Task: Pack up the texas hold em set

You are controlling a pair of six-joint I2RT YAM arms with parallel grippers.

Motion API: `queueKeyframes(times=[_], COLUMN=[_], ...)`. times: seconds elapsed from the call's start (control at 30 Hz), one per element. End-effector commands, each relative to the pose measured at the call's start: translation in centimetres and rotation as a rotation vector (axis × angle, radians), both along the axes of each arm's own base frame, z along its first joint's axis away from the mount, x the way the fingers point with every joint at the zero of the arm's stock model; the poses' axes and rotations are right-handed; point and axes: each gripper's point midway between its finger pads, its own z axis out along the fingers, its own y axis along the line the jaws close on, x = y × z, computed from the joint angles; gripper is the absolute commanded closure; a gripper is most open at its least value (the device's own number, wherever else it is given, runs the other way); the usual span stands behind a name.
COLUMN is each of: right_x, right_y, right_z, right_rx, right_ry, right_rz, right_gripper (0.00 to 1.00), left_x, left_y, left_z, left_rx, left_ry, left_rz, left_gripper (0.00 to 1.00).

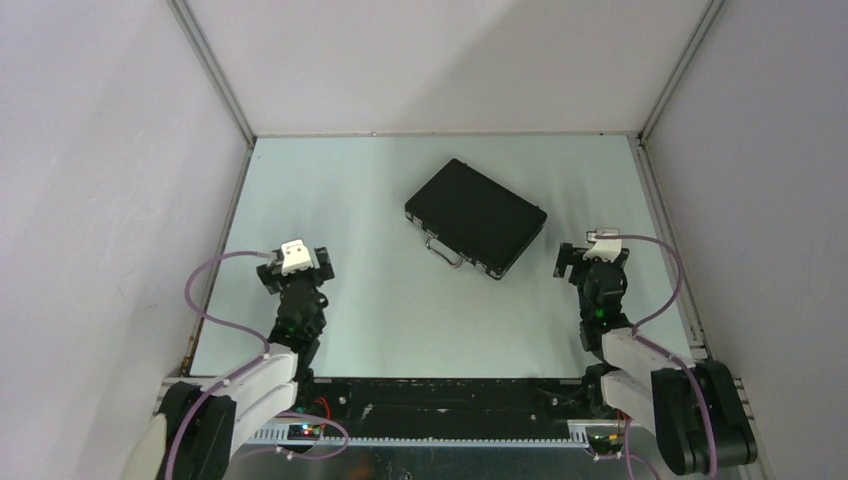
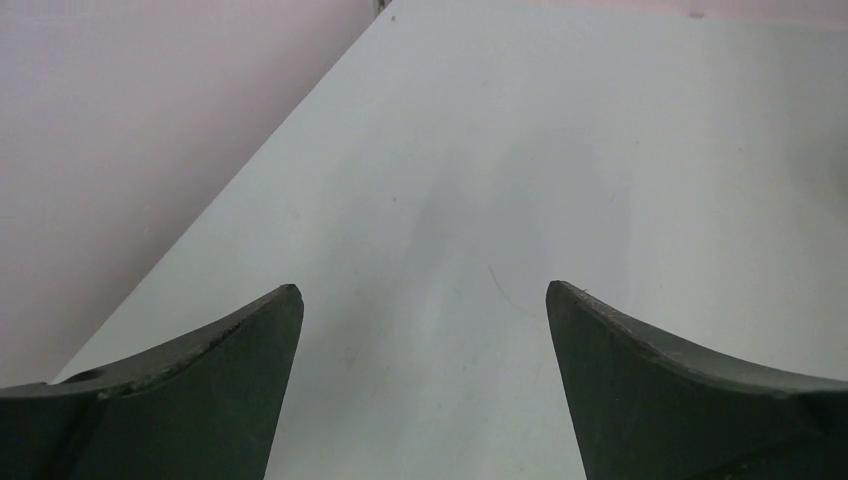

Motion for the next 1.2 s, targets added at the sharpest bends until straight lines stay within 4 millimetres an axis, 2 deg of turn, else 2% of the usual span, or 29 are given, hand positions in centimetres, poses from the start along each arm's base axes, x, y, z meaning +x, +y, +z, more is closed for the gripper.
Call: queueKeyframes(times=[0.0, 0.03, 0.07, 0.1, 0.13, 0.17, 0.2, 0.23, 0.27, 0.3, 0.33, 0.37, 0.43, 0.47, 0.5, 0.53, 0.57, 0.6, 0.63, 1.17], right_x=[3.0, 3.3, 3.8, 4.3, 4.6, 4.8, 5.1, 5.2, 5.4, 5.6, 5.6, 5.8, 5.7, 5.8, 5.9, 5.8, 5.8, 5.8, 5.8, 5.8], right_y=[1.0, 0.8, 0.7, 0.7, 0.6, 0.0, -0.4, -0.6, -0.7, -0.6, -0.6, -0.4, -0.4, -0.3, -0.3, -0.3, -0.3, -0.3, -0.3, -0.3], right_z=[4.3, 4.2, 4.1, 4.4, 3.9, 2.5, 3.1, 1.6, 2.1, 2.4, 1.8, 1.8, 1.7, 1.8, 1.8, 1.6, 1.7, 1.7, 1.7, 1.7], right_rx=[0.03, 0.023, 0.02, 0.015, 0.015, 0.024, 0.039, 0.041, 0.038, 0.041, 0.041, 0.041, 0.042, 0.039, 0.04, 0.041, 0.041, 0.039, 0.038, 0.041], right_ry=[-0.142, -0.138, -0.121, -0.123, -0.114, -0.087, -0.126, -0.097, -0.122, -0.12, -0.092, -0.096, -0.082, -0.089, -0.09, -0.081, -0.081, -0.082, -0.082, -0.083], right_rz=[0.069, 0.069, 0.077, 0.1, 0.102, 0.084, 0.068, 0.062, 0.061, 0.066, 0.069, 0.081, 0.085, 0.091, 0.094, 0.093, 0.092, 0.093, 0.094, 0.095], right_gripper=[0.08, 0.08, 0.08, 0.09, 0.09, 0.1, 0.1, 0.1, 0.1, 0.1, 0.1, 0.1, 0.12, 0.17, 0.19, 0.16, 0.08, 0.02, 0.01, 0.0], left_x=[0.8, 1.1, 1.2, 1.8, 2.2, 2.6, 2.7, 2.7, 2.8, 3.0, 3.3, 3.8, 4.2, 4.2, 4.8, 5.1, 5.9, 6.0, 6.4, 6.5], left_y=[1.0, 0.9, 1.6, 1.2, 1.9, 1.7, 2.4, 2.4, 2.9, 2.5, 2.4, 1.9, 1.6, 1.7, 2.1, 2.1, 2.2, 2.4, 2.5, 2.5], left_z=[3.7, 4.0, 4.1, 3.8, 4.0, 4.1, 3.5, 3.9, 2.9, 3.5, 2.1, 3.1, 2.8, 1.6, 2.1, 1.5, 2.2, 1.1, 1.5, 1.5], left_rx=[-0.005, -0.018, -0.022, -0.033, -0.034, -0.043, -0.046, -0.052, -0.05, -0.049, -0.048, -0.039, -0.032, -0.04, -0.046, -0.049, -0.046, -0.049, -0.05, -0.074], left_ry=[-0.163, -0.185, -0.191, -0.184, -0.181, -0.185, -0.173, -0.202, -0.178, -0.211, -0.17, -0.212, -0.203, -0.14, -0.14, -0.106, -0.114, -0.058, -0.056, -0.062], left_rz=[0.015, -0.004, 0.01, -0.032, -0.021, -0.045, -0.029, -0.045, -0.036, -0.067, -0.077, -0.113, -0.132, -0.123, -0.098, -0.094, -0.09, -0.078, -0.077, -0.076], left_gripper=[0.0, 0.0, 0.0, 0.02, 0.03, 0.03, 0.04, 0.03, 0.02, 0.02, 0.02, 0.02, 0.02, 0.01, 0.01, 0.01, 0.0, 0.0, 0.0, 0.0])
